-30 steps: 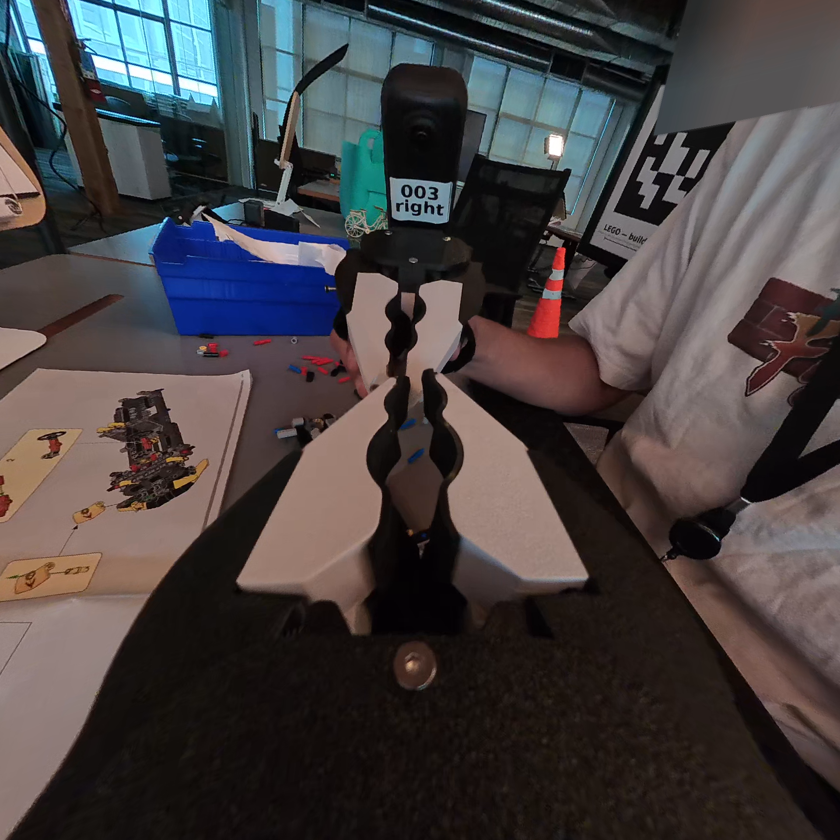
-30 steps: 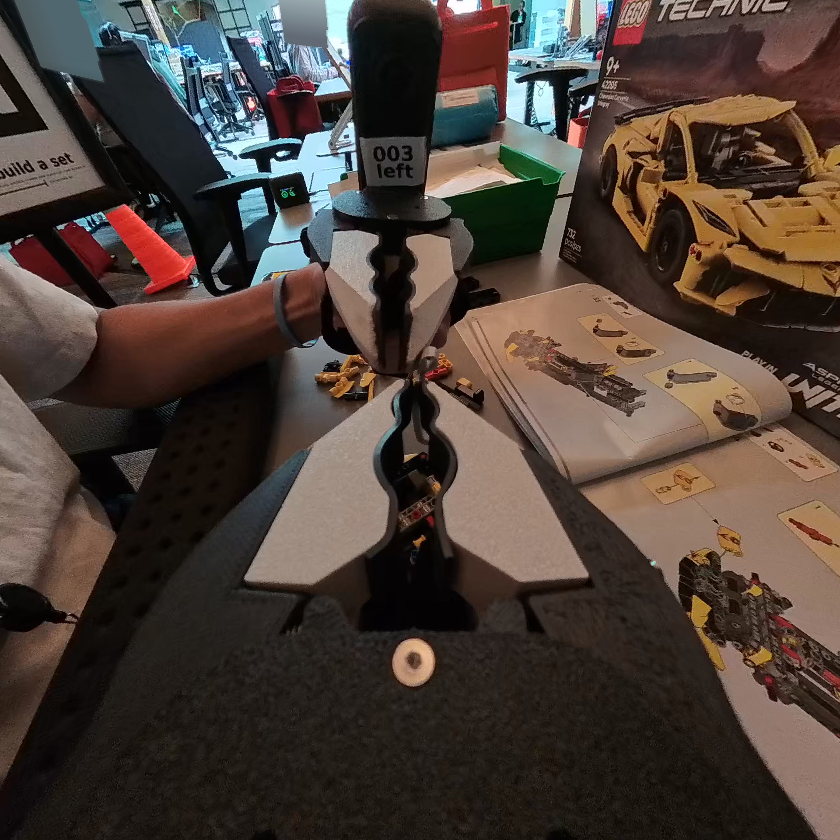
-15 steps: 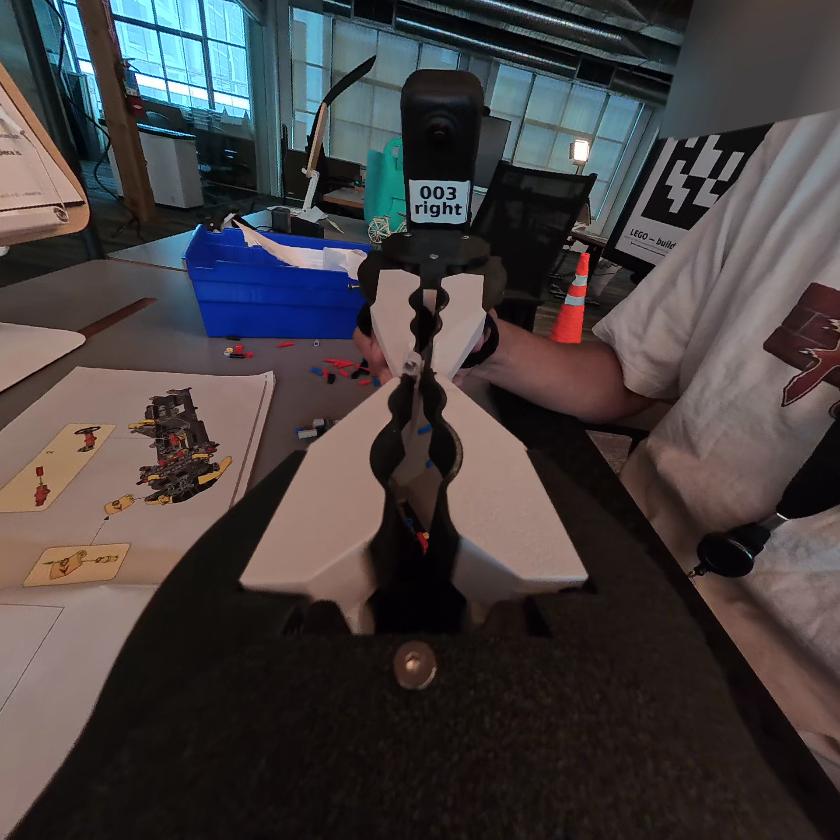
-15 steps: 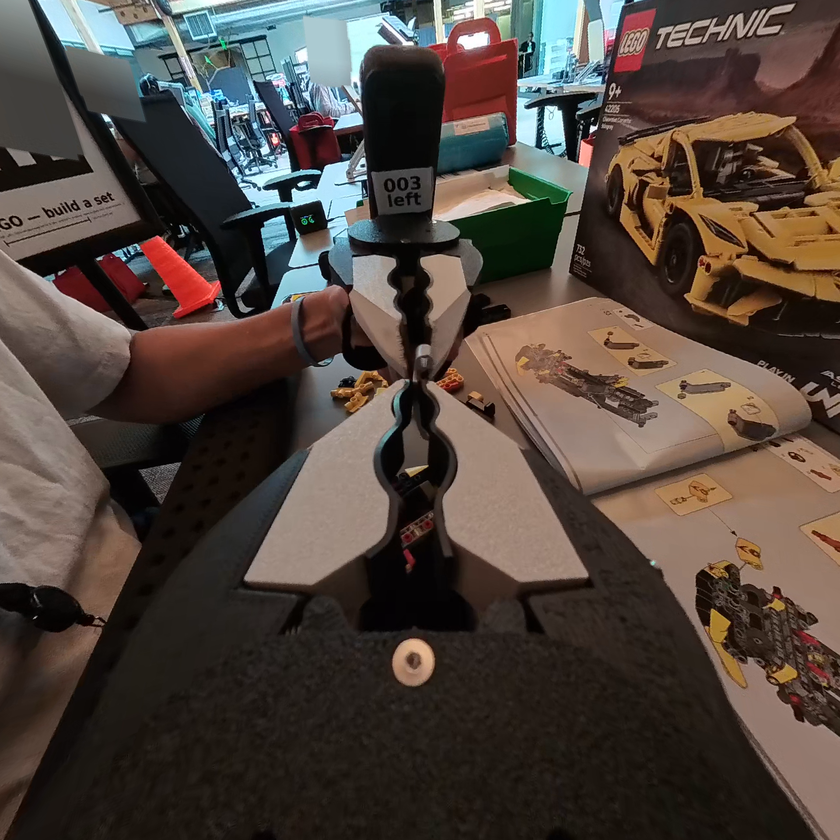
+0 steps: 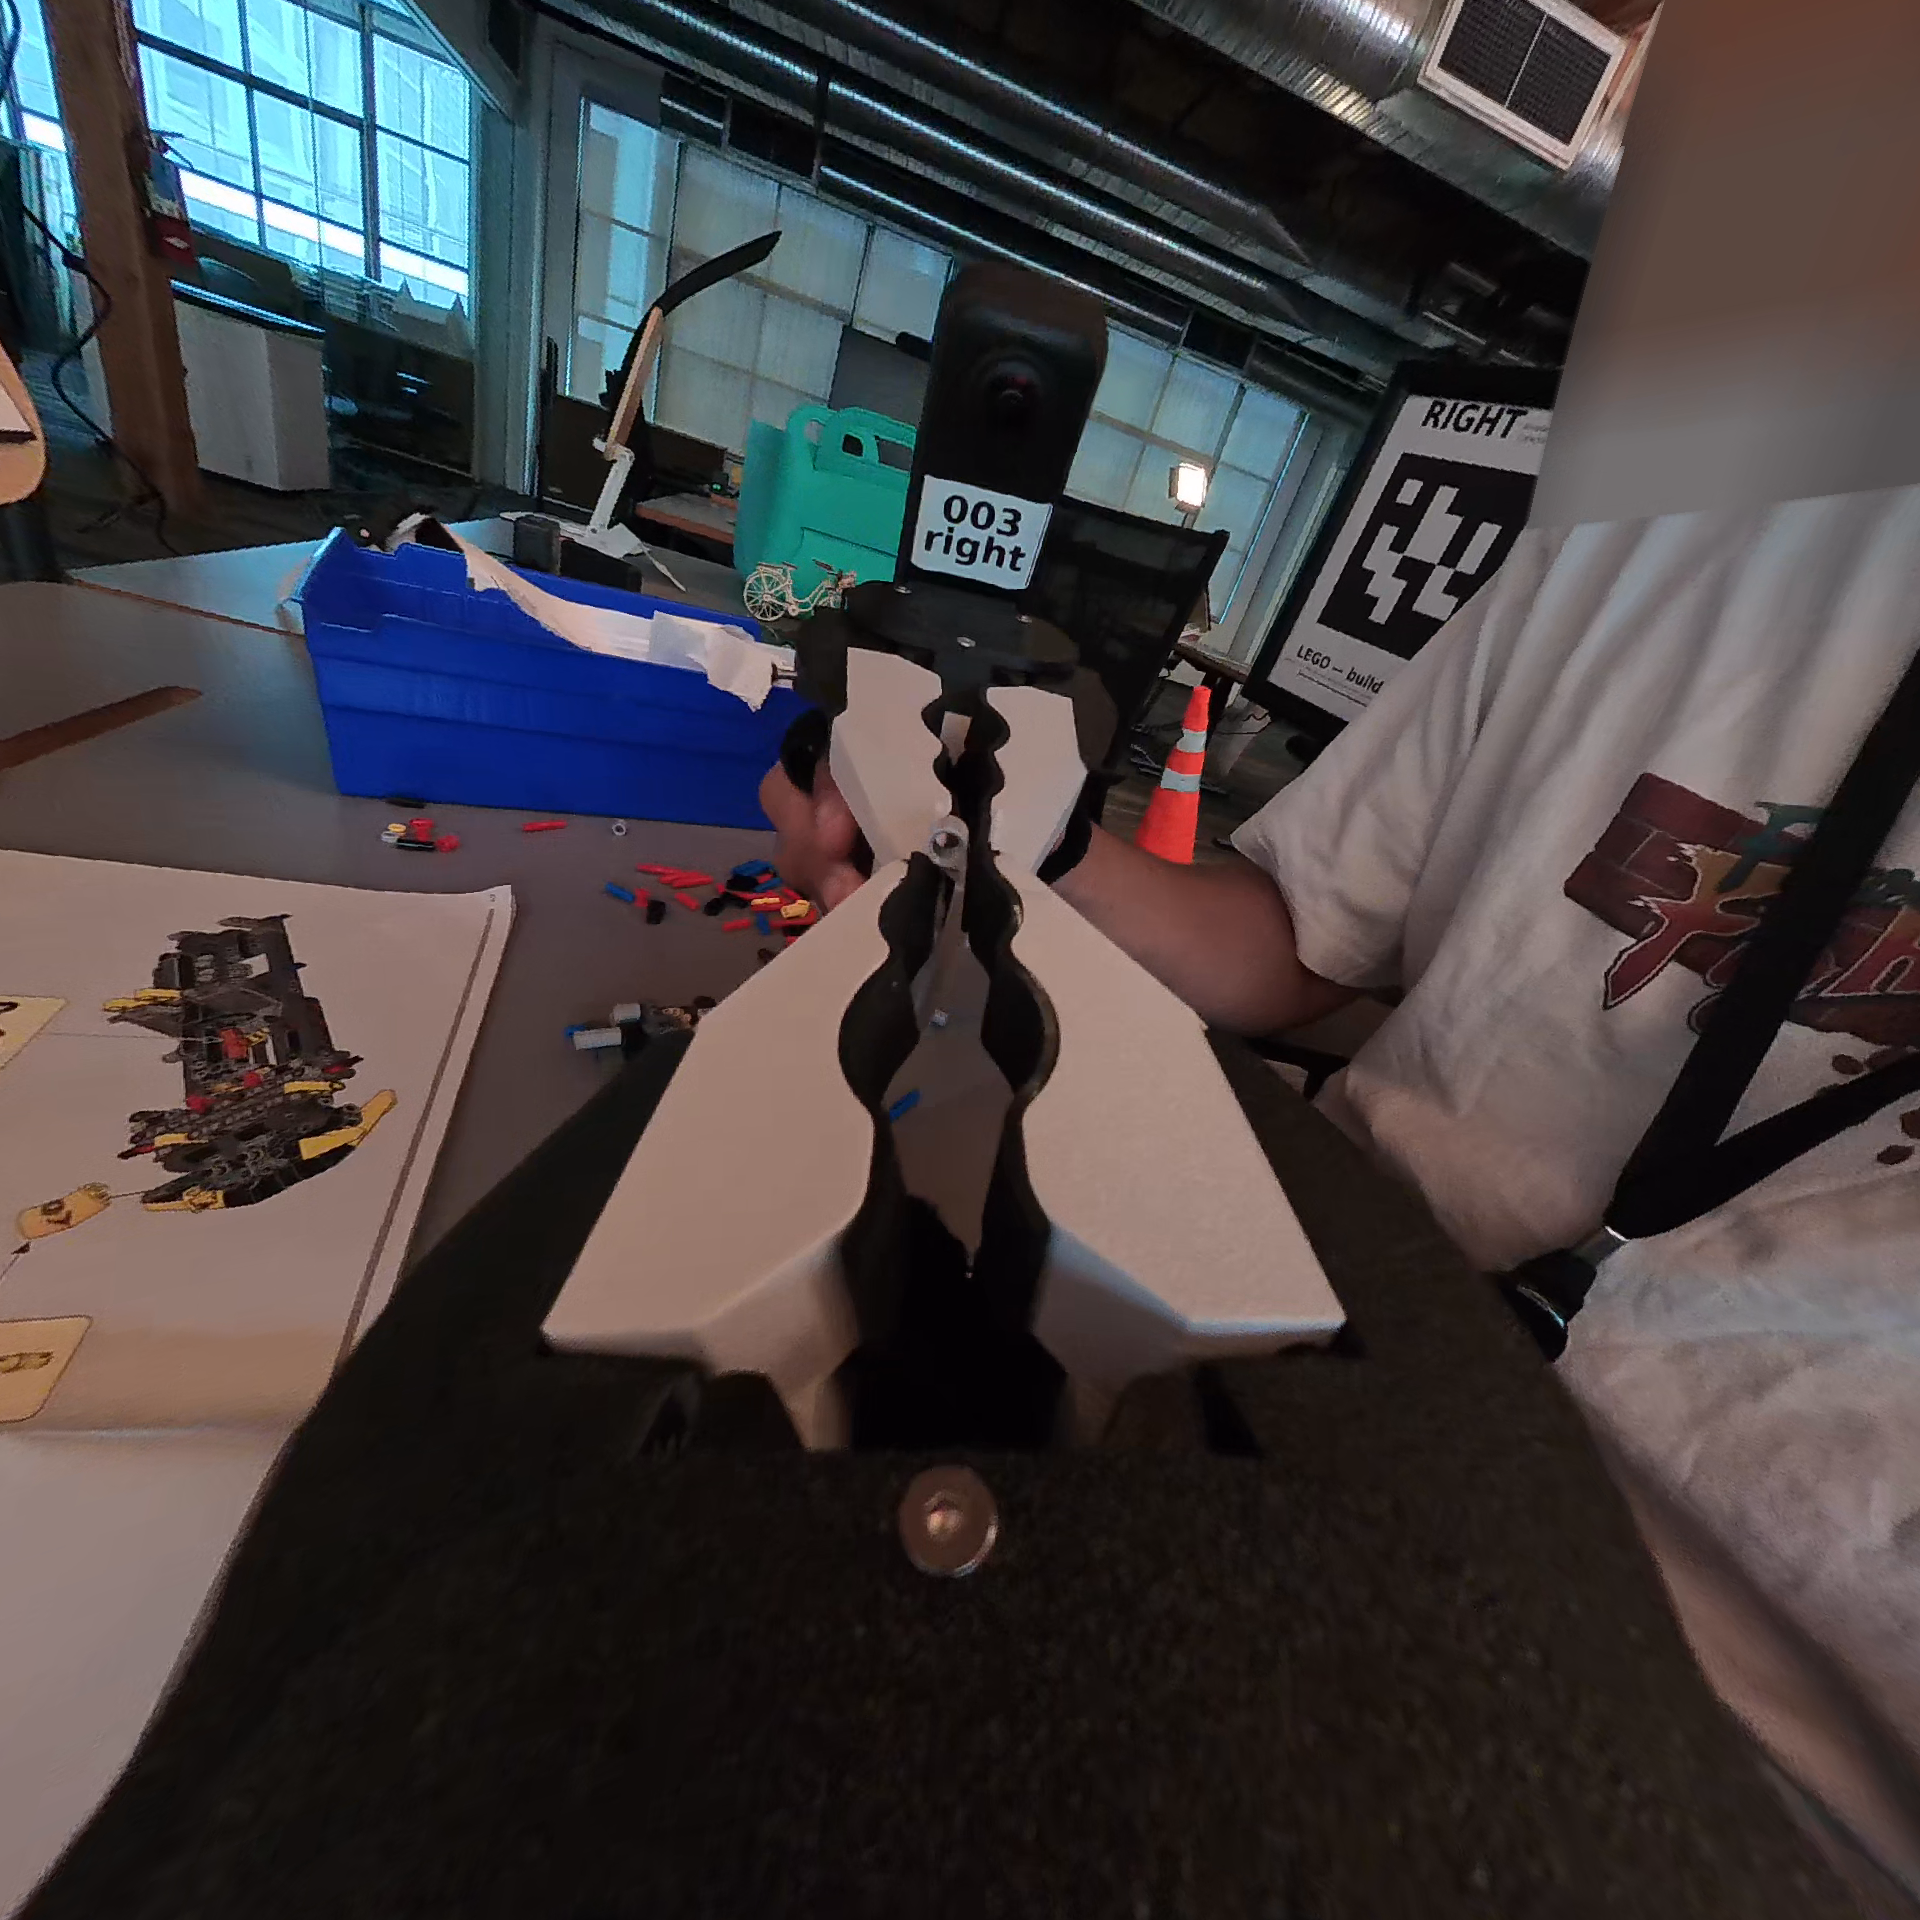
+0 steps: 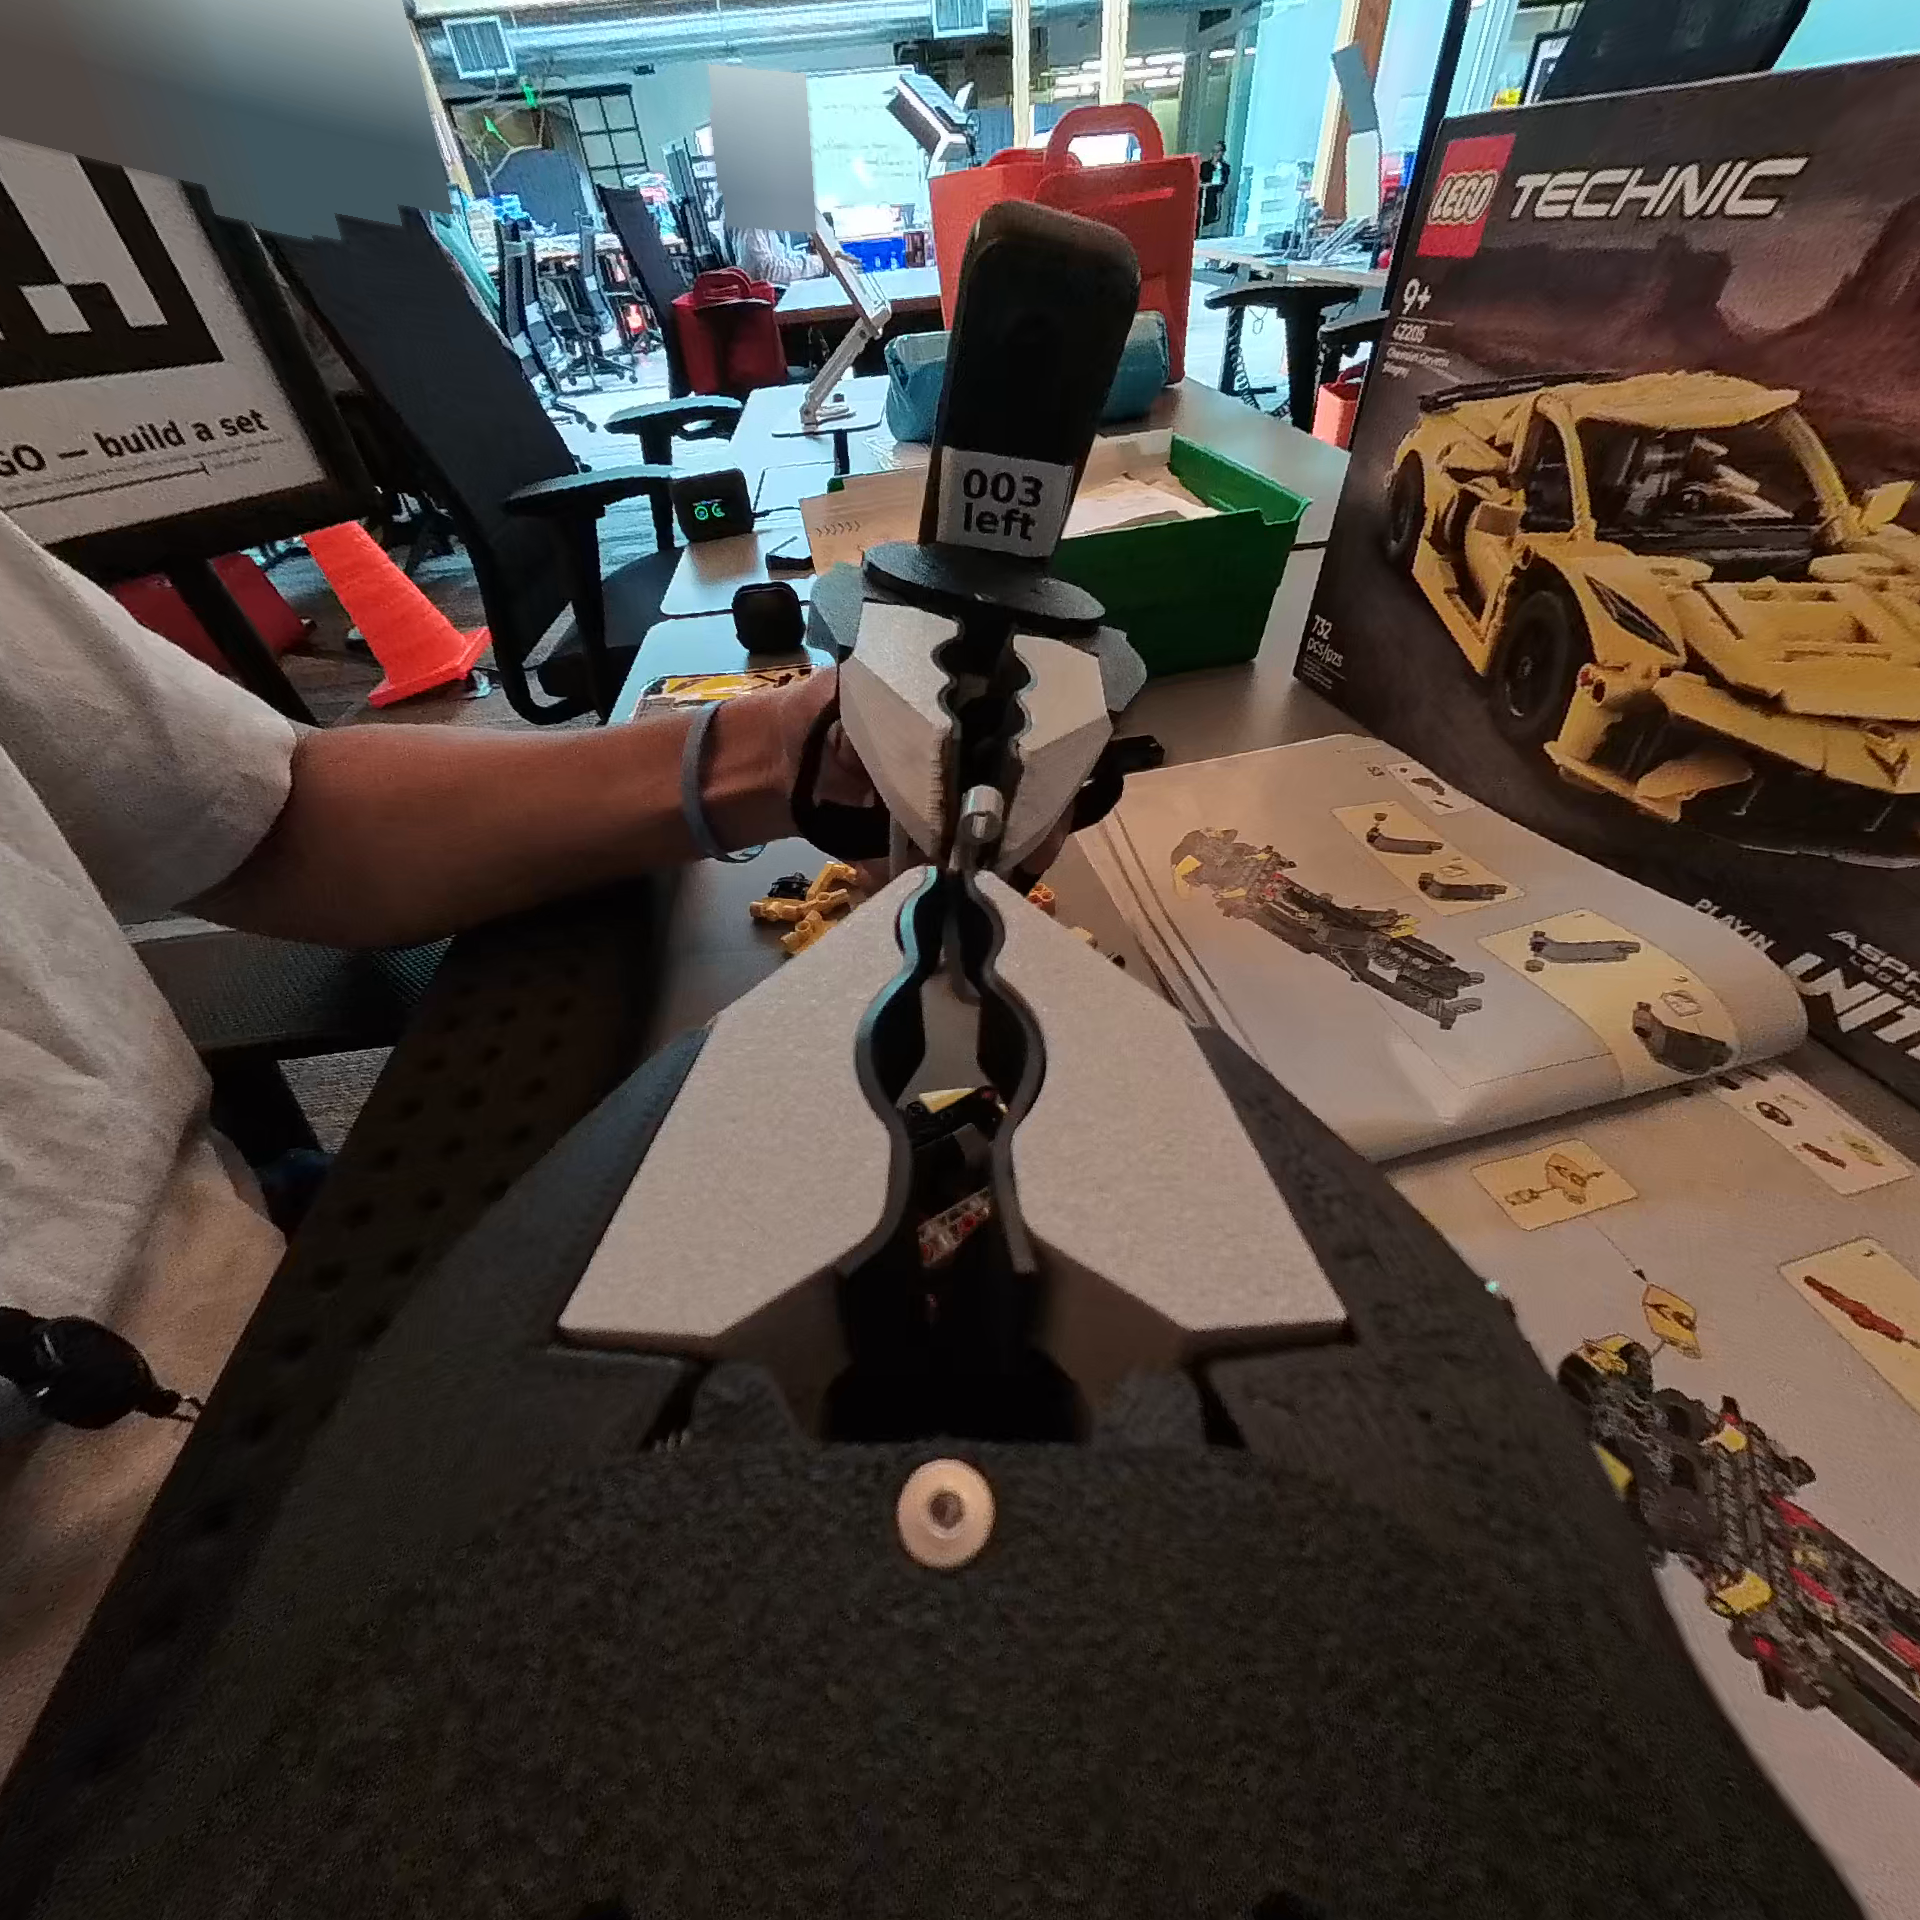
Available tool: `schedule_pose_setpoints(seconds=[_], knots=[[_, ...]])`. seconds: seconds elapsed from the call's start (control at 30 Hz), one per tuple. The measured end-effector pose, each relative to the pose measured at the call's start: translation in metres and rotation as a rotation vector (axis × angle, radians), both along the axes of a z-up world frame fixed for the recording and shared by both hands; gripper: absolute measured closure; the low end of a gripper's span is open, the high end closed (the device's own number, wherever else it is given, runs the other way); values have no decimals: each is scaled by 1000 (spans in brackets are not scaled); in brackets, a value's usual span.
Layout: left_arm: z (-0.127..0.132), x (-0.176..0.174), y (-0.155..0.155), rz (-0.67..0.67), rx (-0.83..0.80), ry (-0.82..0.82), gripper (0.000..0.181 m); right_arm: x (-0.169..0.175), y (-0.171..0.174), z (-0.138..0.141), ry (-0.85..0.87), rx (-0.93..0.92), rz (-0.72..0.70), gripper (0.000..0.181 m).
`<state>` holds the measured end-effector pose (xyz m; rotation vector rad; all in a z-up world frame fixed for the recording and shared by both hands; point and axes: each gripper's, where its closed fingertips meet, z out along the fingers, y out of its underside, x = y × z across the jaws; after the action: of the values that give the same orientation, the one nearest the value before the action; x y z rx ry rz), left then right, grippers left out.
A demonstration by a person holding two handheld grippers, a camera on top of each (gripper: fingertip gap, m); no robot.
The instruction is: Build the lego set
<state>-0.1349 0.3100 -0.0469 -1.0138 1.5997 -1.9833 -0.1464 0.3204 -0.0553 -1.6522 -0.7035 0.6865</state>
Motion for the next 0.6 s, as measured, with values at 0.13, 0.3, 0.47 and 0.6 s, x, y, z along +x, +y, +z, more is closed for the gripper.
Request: schedule_pose_setpoints(seconds=[0.13, 0.3, 0.47, 0.6], knots=[[-2, -2, 3, 13, 22, 15, 179, 3, 3, 0, 7, 8, -31, 179], [16, -27, 53, 215, 20, -42, 179, 20, 10, 0, 19, 7, -99, 176], [-4, -62, 115, 494, 42, 40, 179, 38, 19, -3, 27, -11, -178, 177], [-21, -74, 147, 641, -62, 103, 179, 59, 26, -9, 6, -25, -244, 178]])
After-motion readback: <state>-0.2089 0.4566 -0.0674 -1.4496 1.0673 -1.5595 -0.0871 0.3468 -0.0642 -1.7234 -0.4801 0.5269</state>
